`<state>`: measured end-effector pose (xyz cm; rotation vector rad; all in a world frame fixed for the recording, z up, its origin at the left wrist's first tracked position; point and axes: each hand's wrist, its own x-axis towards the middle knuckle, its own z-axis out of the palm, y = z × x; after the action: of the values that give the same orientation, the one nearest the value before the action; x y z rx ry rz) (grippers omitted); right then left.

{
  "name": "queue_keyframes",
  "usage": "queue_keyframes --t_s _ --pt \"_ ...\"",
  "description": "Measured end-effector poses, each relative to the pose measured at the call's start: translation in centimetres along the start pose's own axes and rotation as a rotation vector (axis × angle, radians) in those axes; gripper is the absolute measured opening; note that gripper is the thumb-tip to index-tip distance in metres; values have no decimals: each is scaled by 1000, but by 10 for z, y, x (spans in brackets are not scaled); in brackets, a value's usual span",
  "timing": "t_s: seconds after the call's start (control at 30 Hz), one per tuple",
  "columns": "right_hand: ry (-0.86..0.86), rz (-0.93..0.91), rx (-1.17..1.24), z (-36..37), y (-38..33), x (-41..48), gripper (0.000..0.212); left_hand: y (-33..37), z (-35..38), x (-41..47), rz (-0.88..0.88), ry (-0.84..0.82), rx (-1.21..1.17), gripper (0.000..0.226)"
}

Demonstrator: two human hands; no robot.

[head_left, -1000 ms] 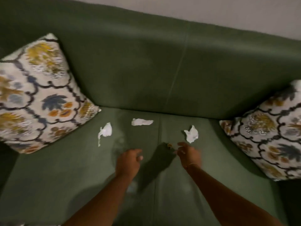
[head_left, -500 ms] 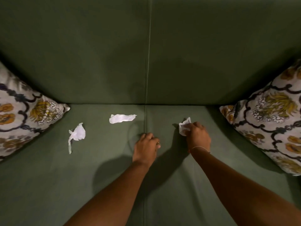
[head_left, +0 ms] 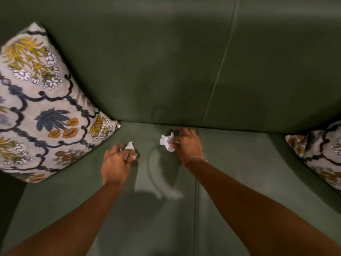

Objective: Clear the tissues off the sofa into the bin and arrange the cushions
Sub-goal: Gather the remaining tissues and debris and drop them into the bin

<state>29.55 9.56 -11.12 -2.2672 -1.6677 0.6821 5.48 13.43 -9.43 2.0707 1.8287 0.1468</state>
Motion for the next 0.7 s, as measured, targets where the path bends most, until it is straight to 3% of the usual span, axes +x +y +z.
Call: queue_keyframes --t_s 0.17,0.37,0.5,0.7 --pt "-93 21 -169 30 -7 22 41 -13 8 31 14 -102 -62 20" --pt "-9 67 -153 38 -16 19 22 -13 24 29 32 -100 -27 18" --pt "-51 285 86 34 -27 2 20 -20 25 13 -37 -114 -143 21" --pt "35 552 553 66 -83 -63 25 -71 -4 -33 -310 -136 -504 19"
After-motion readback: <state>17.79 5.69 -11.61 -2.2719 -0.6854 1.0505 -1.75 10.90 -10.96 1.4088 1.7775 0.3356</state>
